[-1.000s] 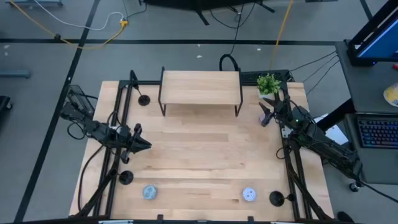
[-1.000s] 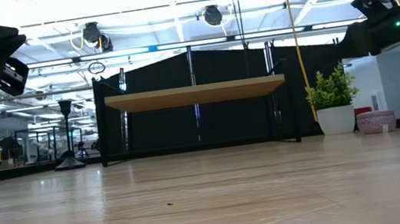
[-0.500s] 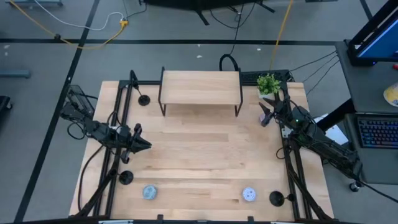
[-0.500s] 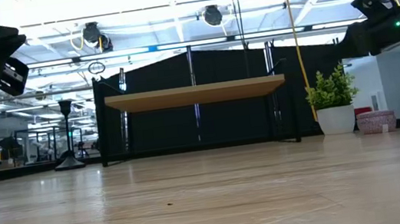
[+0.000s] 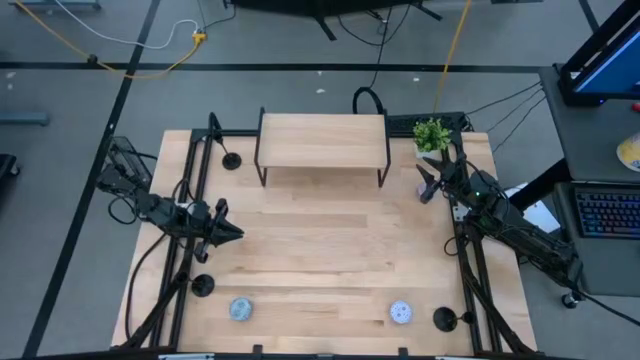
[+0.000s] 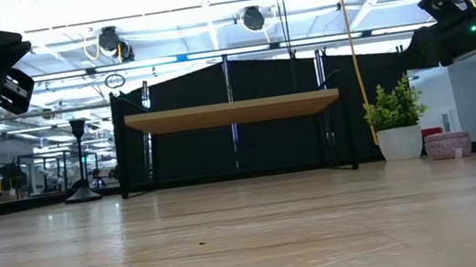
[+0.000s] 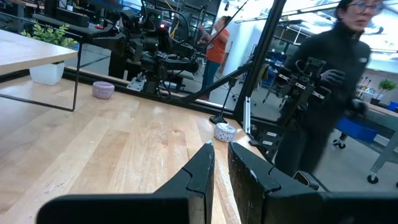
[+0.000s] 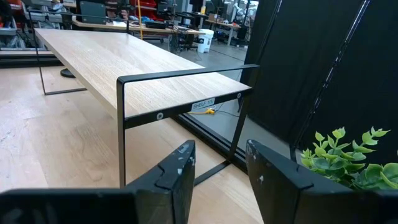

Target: Pick & Place candle stick holders

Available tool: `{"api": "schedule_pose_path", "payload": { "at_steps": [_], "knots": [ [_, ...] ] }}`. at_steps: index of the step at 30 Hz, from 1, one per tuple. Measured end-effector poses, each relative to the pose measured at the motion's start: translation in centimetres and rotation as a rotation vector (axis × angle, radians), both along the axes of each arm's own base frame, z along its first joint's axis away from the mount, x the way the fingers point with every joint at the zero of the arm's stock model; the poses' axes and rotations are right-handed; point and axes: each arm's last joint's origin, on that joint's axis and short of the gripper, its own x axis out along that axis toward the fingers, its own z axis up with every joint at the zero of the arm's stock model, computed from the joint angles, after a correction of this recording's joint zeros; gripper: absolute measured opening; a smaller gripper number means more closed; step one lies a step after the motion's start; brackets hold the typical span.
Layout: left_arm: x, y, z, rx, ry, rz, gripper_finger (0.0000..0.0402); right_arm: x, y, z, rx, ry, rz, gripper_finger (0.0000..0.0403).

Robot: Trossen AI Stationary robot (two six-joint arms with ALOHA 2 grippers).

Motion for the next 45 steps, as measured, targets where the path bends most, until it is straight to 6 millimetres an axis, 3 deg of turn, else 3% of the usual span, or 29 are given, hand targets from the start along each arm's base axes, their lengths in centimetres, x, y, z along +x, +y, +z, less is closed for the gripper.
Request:
{"api": "schedule_pose_path", "payload": {
  "at_steps": [45],
  "knots": [
    [0.0,0.0,0.0,0.003,0.0,0.002,0.0051,0.0,0.0,0.0,-0.048,0.048,0.006,0.0134]
  ]
}}
